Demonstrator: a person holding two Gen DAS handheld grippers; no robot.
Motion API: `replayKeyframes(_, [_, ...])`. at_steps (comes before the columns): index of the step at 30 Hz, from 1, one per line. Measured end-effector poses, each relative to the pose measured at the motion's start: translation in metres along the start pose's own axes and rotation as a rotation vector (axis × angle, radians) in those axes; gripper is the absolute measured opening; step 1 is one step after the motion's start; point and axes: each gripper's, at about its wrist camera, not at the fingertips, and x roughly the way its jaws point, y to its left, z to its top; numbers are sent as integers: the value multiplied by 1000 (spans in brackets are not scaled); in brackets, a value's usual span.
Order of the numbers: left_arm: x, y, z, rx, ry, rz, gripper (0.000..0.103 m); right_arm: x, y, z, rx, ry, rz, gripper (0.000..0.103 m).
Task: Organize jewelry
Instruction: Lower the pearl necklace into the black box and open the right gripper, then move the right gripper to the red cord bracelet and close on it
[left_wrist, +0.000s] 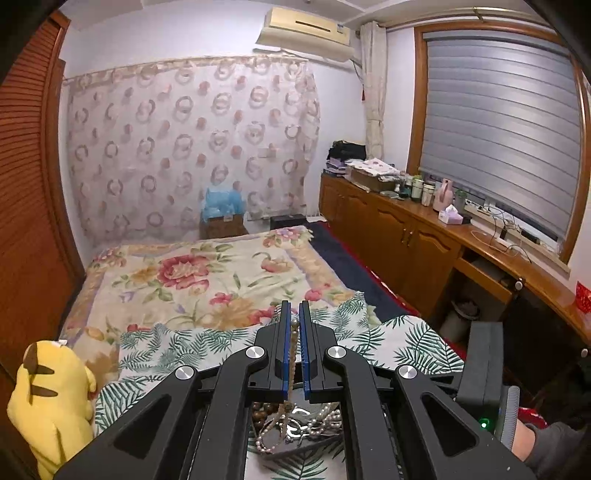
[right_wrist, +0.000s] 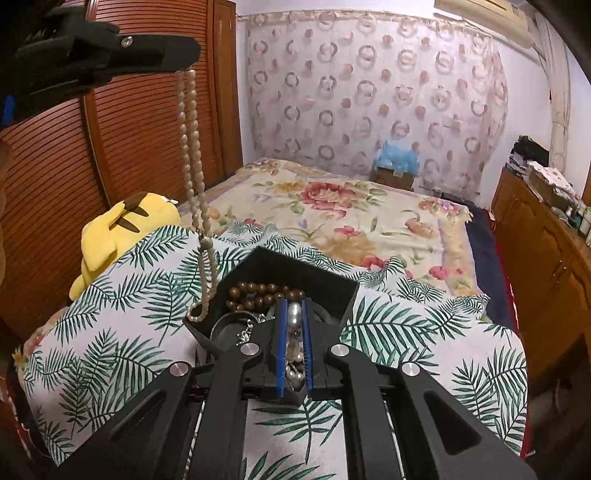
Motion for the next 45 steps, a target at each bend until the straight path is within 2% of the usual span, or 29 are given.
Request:
replayKeyframes(2, [5,-1,-3,-1,11,-1,4,-2,-2,-3,0,-2,8,12])
replayKeyframes(3, [8,-1,-6,0,17,3,4,-3,-3,-5,4,-2,7,19])
replayKeyframes(4, [11,-1,-9,0,24,4,4,-4,-4,-6,7,-3,9,21])
replayKeyframes(13, [32,1,-48,-1,102,12,4,-25,-5,-28,27,-20,38,22])
replayKeyframes(17, [36,4,-71,2,135,2,8,-34,2,-46,28,-18,45,22])
replayKeyframes(21, [32,2,-97,28,156,11,26,-35,10,-66,21,6,65,22])
replayKeyframes(28, [25,-3,-137,43,199,1,36,-28,24,-93,16,57,96,22])
replayKeyframes(38, [10,-7,-184,30,233,-14,36,-6,48,-120,-40,190,136,22])
replayKeyframes(45, [1,-4,-210,-2,252,-11,36,0,57,-127,-79,235,107,20])
